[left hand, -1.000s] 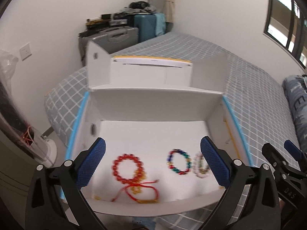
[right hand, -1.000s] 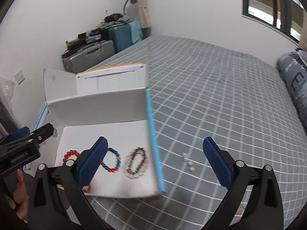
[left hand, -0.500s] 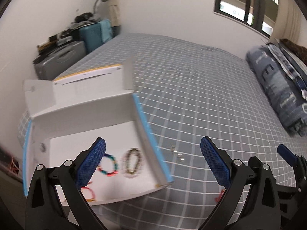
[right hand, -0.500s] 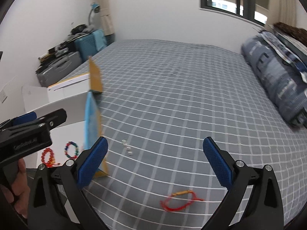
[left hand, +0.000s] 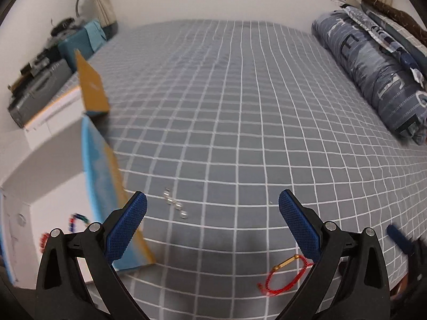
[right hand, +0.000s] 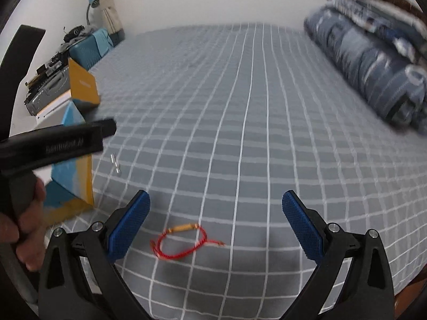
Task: Organize jewelry
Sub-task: 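Move both tools back over the pearl earring and red cord bracelet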
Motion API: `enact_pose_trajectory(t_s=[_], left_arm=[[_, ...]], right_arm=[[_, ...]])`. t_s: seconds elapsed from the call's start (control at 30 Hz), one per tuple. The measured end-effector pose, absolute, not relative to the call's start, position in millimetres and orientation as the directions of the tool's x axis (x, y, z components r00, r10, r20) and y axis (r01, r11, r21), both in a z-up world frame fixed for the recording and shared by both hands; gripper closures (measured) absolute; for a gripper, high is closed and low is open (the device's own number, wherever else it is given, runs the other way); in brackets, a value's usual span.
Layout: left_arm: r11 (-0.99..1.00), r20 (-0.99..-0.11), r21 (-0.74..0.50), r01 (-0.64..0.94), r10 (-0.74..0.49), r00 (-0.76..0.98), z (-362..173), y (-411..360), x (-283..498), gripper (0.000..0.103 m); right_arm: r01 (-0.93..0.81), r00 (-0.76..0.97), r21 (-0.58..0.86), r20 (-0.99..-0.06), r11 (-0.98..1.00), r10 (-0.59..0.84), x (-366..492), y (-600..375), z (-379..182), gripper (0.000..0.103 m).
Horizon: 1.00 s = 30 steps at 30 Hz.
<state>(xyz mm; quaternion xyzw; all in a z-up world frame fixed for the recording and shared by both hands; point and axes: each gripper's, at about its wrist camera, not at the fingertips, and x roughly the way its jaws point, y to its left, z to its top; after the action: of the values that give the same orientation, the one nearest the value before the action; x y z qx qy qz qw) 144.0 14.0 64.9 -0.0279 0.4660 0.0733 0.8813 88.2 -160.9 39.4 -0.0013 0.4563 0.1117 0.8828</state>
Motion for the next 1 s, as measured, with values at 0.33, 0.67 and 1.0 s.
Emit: enact_pose_trajectory(t_s=[0.33, 0.67, 1.0], left_arm=[[0.974, -0.854, 0.029, -0.225, 0.141, 0.501, 10.1, 21.5, 173.5, 0.006], [0.964, -0.882, 0.027, -0.263, 0.147, 0.448, -40.6, 35.3, 191.1, 0.006], [0.958, -0.873, 0.037, -0.283, 0.169, 0.457, -58.4, 36.7, 198.9, 0.006]], right_arm=[[-0.256, 0.456, 0.088, -0.867, 0.963, 0.201, 88.2, -150.5, -8.7, 0.008], [-0.276, 0.422, 0.075, -0.886, 0.958, 0.191, 88.6, -140.1, -38.7, 0.008], [-0.283, 0.389, 0.064, -0.904, 0.957, 0.175, 94.2, -134.3, -62.7, 0.008]])
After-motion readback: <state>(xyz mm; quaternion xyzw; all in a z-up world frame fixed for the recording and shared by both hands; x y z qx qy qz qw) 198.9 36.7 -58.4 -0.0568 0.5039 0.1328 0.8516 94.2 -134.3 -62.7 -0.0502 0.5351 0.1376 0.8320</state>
